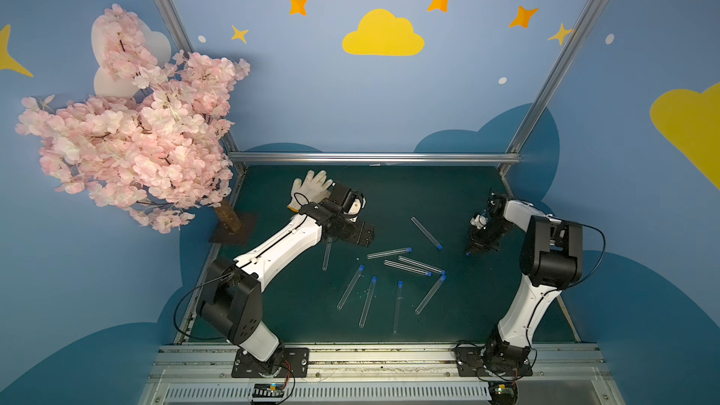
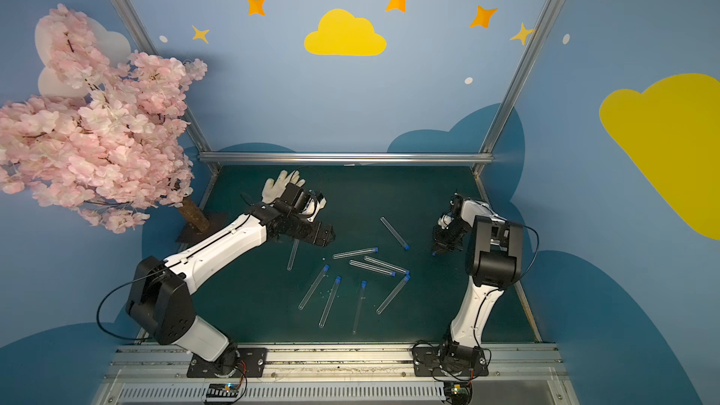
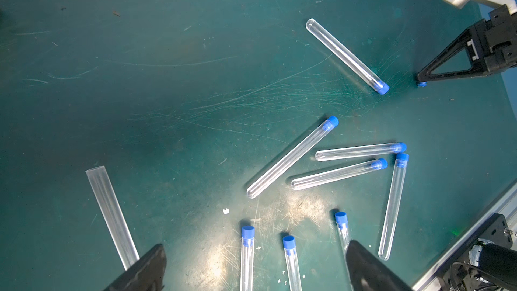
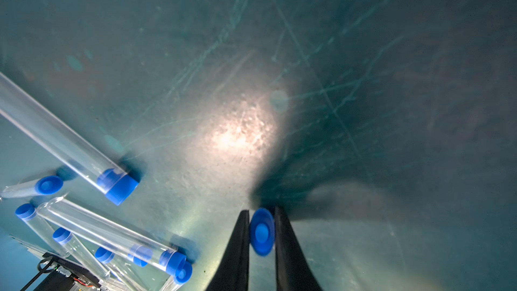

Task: Remove stoppers from test tubes
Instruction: Place the stopper at the center of the board.

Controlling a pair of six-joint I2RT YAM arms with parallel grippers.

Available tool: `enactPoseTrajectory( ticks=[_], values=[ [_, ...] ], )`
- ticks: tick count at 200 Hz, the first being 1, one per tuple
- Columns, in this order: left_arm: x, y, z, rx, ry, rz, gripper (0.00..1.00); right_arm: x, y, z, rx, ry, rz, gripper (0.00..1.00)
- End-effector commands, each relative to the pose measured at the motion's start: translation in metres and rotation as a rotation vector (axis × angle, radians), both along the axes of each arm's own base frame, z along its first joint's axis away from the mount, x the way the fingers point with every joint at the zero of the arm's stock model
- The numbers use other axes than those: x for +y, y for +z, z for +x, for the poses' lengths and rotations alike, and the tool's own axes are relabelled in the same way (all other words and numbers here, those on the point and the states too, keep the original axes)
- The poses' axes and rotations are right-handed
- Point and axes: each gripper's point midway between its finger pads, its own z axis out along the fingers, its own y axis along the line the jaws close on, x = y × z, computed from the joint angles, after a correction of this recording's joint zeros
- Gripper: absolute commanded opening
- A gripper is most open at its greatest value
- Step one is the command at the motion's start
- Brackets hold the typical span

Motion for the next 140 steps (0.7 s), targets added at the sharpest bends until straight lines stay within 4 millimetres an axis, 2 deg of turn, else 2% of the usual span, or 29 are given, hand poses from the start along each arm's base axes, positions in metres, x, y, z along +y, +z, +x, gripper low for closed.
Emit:
enactPoseTrajectory(
  ticks=[1, 43, 140],
  values=[
    [-0.004, 0.003, 0.000, 0.006, -0.007, -0.013, 1.00, -0.003, -0.011, -0.006, 0.037, 0.015, -0.026, 0.14],
    [-0.005, 0.005, 0.001, 0.007, -0.008, -0.014, 1.00, -0.001, 0.000, -0.001, 0.001, 0.010, -0.019, 0.30],
    [0.000, 0.000, -0.004, 0.030, 0.001, 0.005, 1.00, 0.007, 0.044, 0.011, -0.108, 0.016, -0.008, 0.68]
  ],
)
